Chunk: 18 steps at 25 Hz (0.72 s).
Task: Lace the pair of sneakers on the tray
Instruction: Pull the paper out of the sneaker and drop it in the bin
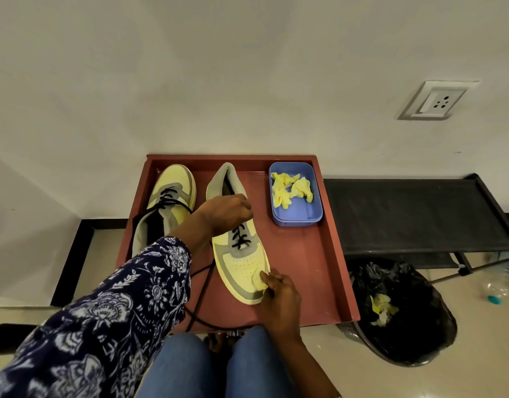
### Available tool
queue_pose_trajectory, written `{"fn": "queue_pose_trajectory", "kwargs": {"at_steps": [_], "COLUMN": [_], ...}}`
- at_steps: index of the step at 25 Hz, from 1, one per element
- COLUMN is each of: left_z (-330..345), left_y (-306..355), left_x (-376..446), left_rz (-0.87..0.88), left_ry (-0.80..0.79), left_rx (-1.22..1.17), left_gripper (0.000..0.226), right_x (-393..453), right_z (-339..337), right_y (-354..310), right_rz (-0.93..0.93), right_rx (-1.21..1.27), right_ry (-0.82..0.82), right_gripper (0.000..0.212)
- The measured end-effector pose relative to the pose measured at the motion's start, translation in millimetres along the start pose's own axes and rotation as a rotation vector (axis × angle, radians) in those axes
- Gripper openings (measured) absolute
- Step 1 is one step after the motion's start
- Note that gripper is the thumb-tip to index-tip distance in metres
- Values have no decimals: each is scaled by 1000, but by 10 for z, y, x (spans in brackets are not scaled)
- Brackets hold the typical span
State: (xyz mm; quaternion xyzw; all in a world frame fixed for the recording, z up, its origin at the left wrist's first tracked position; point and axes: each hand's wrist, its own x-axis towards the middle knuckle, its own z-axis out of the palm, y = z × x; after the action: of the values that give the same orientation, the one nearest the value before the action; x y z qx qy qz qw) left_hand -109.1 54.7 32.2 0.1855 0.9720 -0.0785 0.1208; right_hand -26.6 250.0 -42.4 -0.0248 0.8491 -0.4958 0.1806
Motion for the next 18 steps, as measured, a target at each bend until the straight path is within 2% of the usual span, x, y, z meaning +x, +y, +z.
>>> {"fn": "queue_pose_trajectory", "kwargs": {"at_steps": [3, 6, 7, 8, 11, 14, 16, 18], "left_z": [114, 275, 349, 450, 687, 684, 657, 632], "left_y": [101, 328, 414, 472, 551, 592, 599, 585], "left_x": [-92, -276, -358, -423, -515, -497, -467, -461], "left_rz": [-184, -439, -517, -567, -562, -589, -623, -633], "left_ry": [181, 594, 662, 659, 470, 400, 367, 348], "left_rx": [-297, -579, -624, -656, -801, -1004, -1048, -1025], "left_gripper": [35, 47, 52, 62, 84, 85, 82, 81], "right_x": [-10, 29, 44, 60, 74, -13, -51, -67], "right_z": [-16, -86, -132, -164, -172, -99, -81, -98], "right_y": [-25, -64, -92, -115, -119, -81, 7, 38], "right_rz": [-41, -86, -92, -112, -224, -411, -524, -532], "right_rx": [-64, -161, -157, -155, -251, -396, -574, -665], "right_ry": [-18, -16, -17, -6, -2, -109, -163, -251], "right_gripper": [30, 35, 34, 33, 28, 27, 26, 23]}}
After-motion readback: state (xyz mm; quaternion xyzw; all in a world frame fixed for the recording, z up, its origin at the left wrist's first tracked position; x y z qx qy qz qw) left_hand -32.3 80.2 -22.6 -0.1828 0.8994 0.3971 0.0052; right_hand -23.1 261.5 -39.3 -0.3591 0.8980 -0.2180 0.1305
